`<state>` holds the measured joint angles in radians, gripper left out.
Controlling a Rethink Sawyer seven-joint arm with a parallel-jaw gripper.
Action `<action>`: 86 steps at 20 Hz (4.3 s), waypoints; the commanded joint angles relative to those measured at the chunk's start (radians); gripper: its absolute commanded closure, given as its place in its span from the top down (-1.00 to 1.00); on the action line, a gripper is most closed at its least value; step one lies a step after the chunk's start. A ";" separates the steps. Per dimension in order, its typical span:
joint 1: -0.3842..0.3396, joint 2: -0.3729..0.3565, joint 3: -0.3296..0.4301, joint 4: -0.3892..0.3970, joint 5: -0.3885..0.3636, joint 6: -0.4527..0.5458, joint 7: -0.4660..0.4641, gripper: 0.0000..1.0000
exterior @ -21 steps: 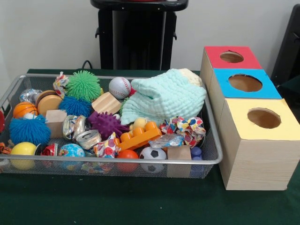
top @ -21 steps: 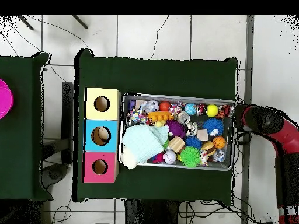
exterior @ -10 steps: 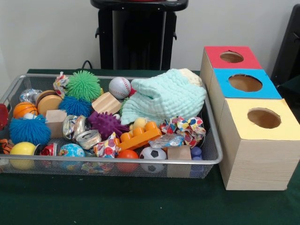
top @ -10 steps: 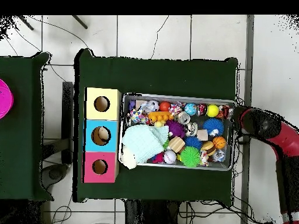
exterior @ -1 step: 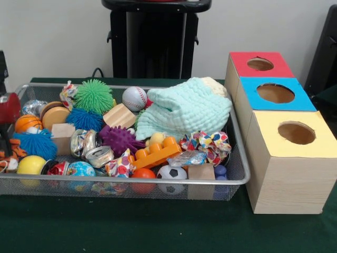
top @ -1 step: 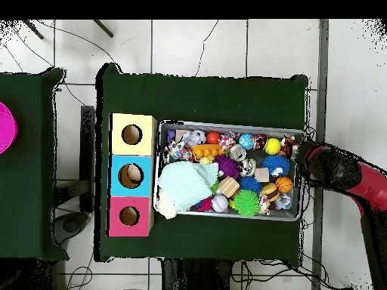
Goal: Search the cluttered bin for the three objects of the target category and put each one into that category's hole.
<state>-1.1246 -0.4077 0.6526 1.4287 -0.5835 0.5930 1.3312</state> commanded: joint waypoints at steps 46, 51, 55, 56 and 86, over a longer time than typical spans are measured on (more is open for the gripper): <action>0.427 -0.711 -0.325 1.014 0.472 -0.486 0.608 -1.00; 0.497 -0.796 -0.301 1.085 0.564 -0.488 0.671 -1.00; 0.584 -0.799 -0.323 1.105 0.609 -0.526 0.729 -1.00; 0.600 -0.794 -0.320 1.116 0.619 -0.550 0.747 -1.00; 1.212 -0.324 -0.531 0.896 1.030 -0.924 0.908 -1.00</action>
<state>0.0795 -0.8723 0.1342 2.4538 0.3453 -0.3364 1.9991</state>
